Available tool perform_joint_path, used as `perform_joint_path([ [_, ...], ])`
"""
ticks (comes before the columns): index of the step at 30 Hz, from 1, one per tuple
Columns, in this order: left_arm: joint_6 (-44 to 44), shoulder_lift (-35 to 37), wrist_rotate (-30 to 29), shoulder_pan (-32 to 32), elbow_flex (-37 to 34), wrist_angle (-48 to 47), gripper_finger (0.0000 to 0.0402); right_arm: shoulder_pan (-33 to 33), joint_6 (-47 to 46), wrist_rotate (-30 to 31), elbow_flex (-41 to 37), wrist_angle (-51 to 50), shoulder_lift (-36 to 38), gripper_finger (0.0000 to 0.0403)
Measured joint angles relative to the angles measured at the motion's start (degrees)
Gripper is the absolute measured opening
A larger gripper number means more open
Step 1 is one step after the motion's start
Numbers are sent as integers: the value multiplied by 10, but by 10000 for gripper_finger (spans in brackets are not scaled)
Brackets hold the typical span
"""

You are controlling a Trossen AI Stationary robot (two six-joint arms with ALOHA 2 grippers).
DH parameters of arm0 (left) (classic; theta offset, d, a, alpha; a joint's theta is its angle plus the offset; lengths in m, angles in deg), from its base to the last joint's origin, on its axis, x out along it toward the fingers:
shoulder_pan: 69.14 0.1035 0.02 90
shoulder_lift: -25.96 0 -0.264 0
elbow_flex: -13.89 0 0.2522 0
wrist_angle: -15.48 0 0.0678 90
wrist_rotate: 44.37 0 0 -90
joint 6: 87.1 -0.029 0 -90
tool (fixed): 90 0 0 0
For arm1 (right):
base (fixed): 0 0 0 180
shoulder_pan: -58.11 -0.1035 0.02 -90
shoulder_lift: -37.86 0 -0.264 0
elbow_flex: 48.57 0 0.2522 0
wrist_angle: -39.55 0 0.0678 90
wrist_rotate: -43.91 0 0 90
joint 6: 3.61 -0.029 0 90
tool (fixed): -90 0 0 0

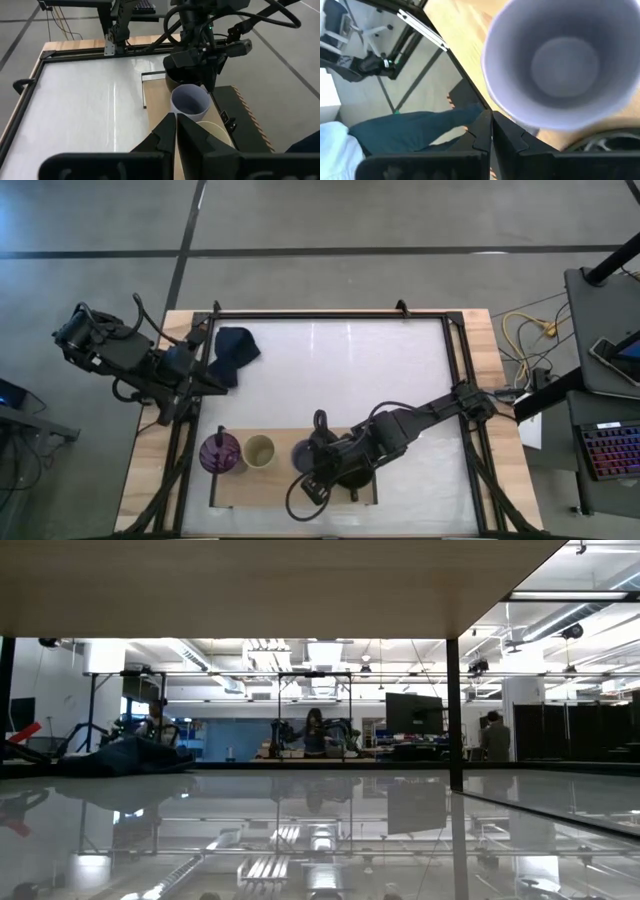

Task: Stack small to large cups/mugs on shelf
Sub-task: Put the gray mug on the shelf

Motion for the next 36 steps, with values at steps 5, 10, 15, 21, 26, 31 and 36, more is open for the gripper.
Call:
perform_joint_path([
  [5,0,-2,0,0,0,0,0,4,1,4,0,17,-8,8],
  [10,0,-3,0,0,0,0,0,4,13,0,0,17,-10,8],
  [15,1,-8,0,0,0,0,0,5,25,-1,0,15,-9,8],
  [21,1,-14,0,0,-1,0,0,9,36,-1,0,13,-9,8],
  [26,1,-19,0,0,-2,0,0,17,46,5,0,14,-9,8],
  [31,1,-22,0,0,-3,0,0,22,61,8,0,19,-9,8],
  [36,1,-22,0,0,-4,0,0,23,82,-1,1,33,-6,8],
])
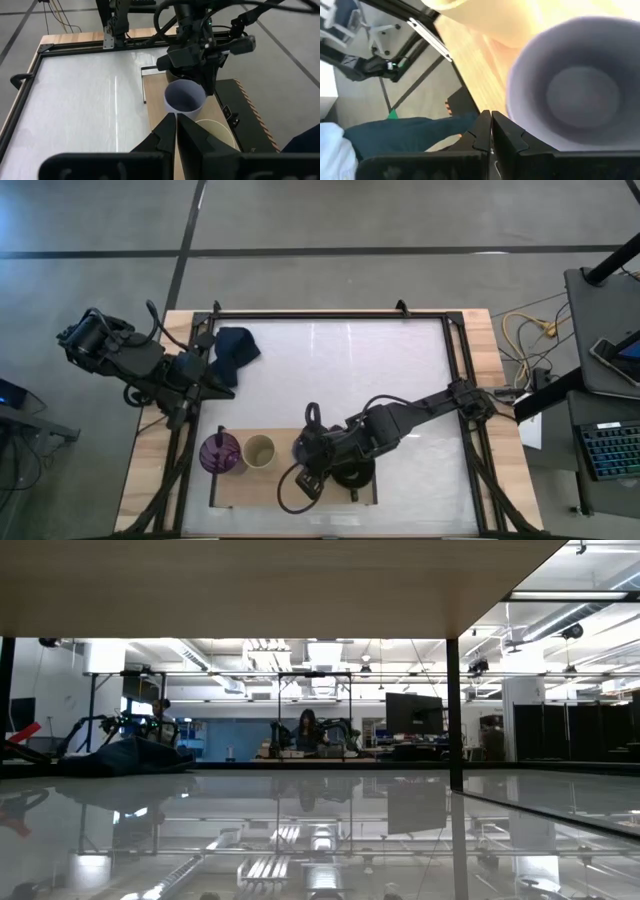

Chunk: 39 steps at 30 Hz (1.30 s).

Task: Stack small to large cups/mugs on shelf
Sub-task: Put the gray mug on the shelf

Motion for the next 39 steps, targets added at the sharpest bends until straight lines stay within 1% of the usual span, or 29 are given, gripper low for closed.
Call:
perform_joint_path([
  [5,0,2,0,0,-1,0,0,0,29,6,1,27,14,8],
  [9,0,2,0,0,-2,0,0,1,48,35,1,16,24,8],
  [11,0,2,0,0,-2,0,0,2,46,63,1,-16,30,8],
  [14,0,2,0,0,-2,0,0,7,6,107,1,-92,39,8],
  [16,0,2,0,0,-2,0,0,14,-19,110,1,-130,40,8],
  [19,0,2,0,0,-2,0,0,20,-41,113,1,-146,40,8],
  [22,1,2,0,0,-2,0,0,30,-59,129,1,-149,41,8],
  [26,7,-1,0,0,-3,0,0,51,-86,153,1,-180,41,8],
  [28,15,-1,0,0,-5,0,0,63,-90,147,1,-201,41,8],
  [31,16,-3,0,0,-5,0,0,77,-85,115,-2,-224,40,8],
  [36,16,-3,0,0,-5,0,0,84,-62,50,-4,-225,31,8],
  [39,16,-1,0,0,-5,0,0,83,-55,37,-5,-226,29,8],
])
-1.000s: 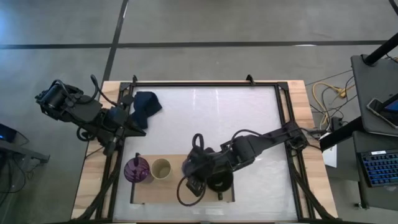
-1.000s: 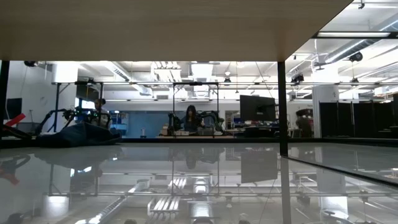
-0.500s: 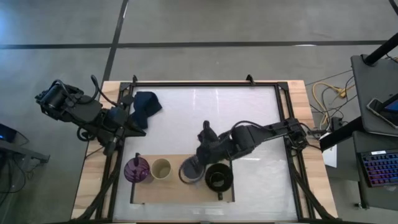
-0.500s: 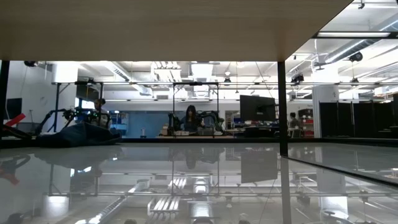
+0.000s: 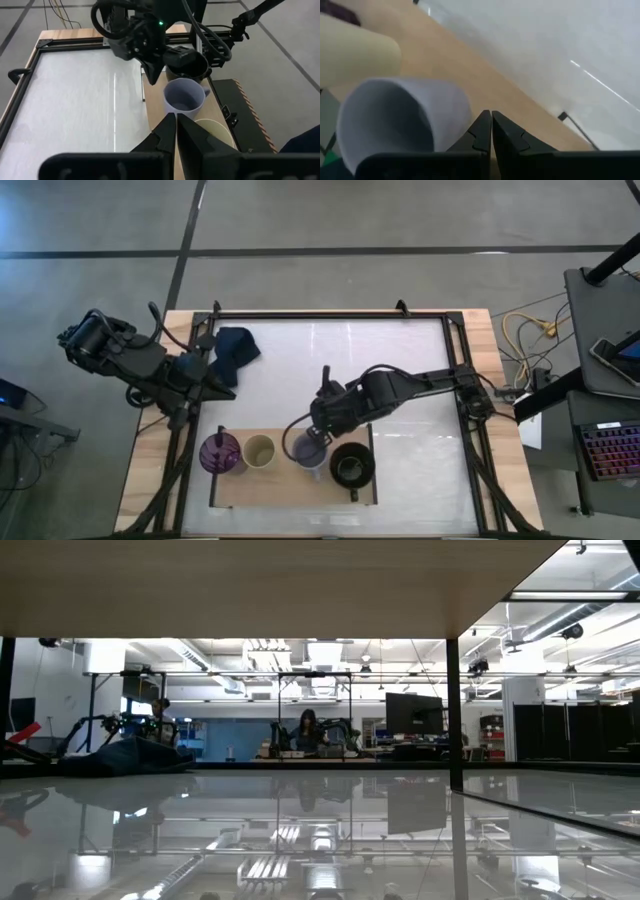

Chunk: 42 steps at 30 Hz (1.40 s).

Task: Stack small to large cups/mugs on shelf
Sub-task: Put the gray mug on the shelf

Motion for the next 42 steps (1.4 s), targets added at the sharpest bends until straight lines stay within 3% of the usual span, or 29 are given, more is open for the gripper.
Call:
perform_joint_path([
  [16,0,1,0,0,0,0,0,-10,21,-63,-4,47,0,8],
  [42,0,1,0,0,0,0,0,-24,19,-95,-6,76,0,8],
])
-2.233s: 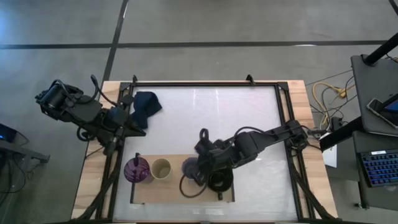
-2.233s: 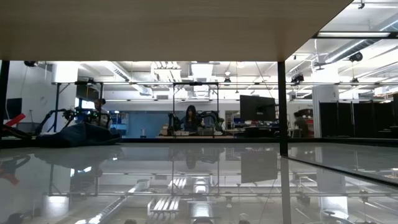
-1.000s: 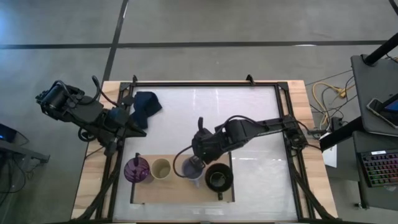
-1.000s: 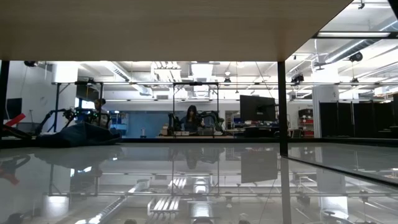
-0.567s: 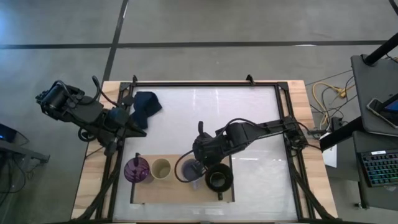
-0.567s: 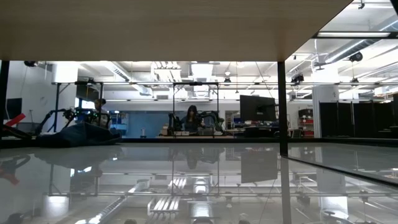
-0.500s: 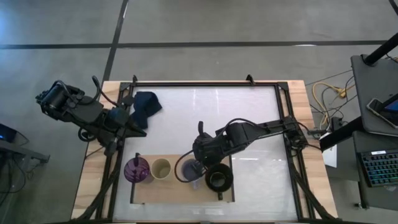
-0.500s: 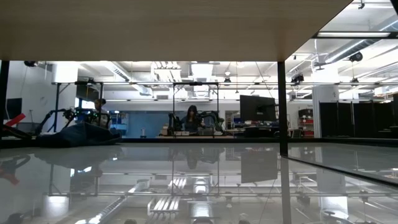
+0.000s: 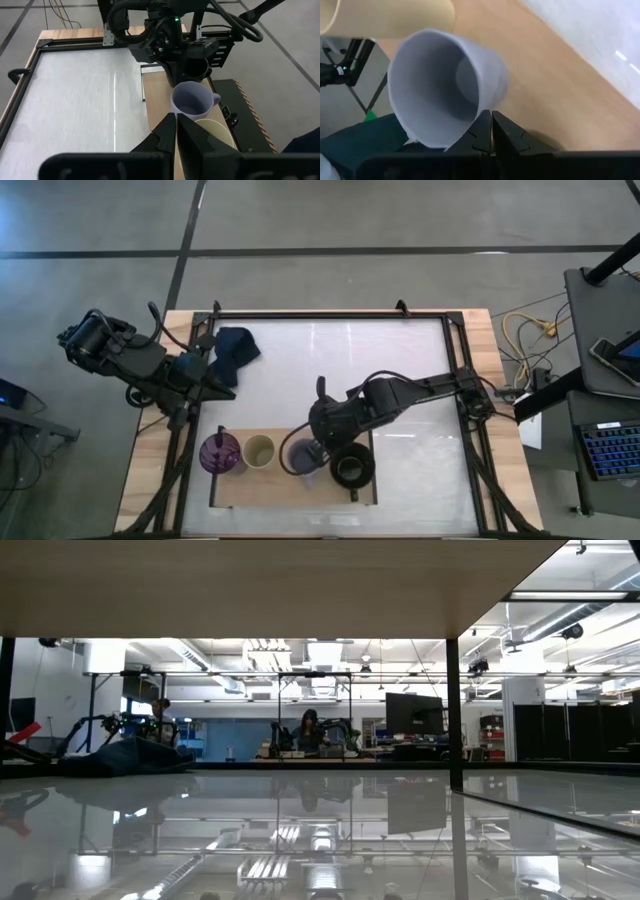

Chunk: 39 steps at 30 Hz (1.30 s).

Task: Stack small to large cups/mugs on shelf
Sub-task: Put the gray mug on the shelf, then adjust the black mug on the shelf

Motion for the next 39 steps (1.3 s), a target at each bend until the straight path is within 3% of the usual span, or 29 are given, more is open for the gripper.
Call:
perform_joint_path([
  [12,0,0,0,0,0,0,0,-18,-1,-4,-1,-3,0,8],
  [22,2,0,0,0,0,0,0,-17,-3,45,-1,-64,0,8],
  [30,2,0,1,0,0,0,0,-16,-5,116,0,-65,2,8],
  [39,2,0,2,0,0,0,0,-7,-45,255,0,-120,26,8],
])
